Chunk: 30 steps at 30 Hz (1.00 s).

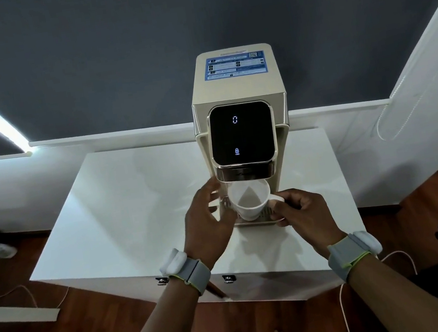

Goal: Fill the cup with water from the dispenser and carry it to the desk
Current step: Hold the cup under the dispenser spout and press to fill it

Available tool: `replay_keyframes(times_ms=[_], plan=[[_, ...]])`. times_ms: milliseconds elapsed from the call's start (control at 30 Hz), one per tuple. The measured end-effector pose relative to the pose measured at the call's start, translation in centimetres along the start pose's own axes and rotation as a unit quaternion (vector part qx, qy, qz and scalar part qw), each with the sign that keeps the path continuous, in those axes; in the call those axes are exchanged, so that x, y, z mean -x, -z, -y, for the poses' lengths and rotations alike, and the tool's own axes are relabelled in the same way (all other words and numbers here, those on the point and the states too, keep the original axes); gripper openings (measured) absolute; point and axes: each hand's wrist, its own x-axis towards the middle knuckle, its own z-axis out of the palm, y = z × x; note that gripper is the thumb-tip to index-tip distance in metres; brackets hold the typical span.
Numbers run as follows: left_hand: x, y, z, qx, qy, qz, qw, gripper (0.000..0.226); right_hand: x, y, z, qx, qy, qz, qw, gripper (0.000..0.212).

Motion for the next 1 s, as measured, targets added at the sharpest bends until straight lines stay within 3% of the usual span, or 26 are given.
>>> replay_keyframes(times_ms=[233, 700, 1000], plan=[[-0.7, 1.7, -4.1, 0.104, -0.049, -0.157, 0.981, 0.030, -0.2, 0.0, -0.4, 0.015, -0.001, -0.014, 1.000, 0.015], [-2.4, 0.8, -8.3, 0.083, 0.017, -0.168, 0.982, 0.040, -0.5, 0.0, -1.0, 0.030, -0.005, -0.010, 0.999, 0.008], [-2.8, 0.6, -8.7, 0.065, 0.015, -0.170, 0.983, 0.042, -0.9, 0.1, -0.9, 0.034, 0.004, 0.000, 0.999, 0.009]])
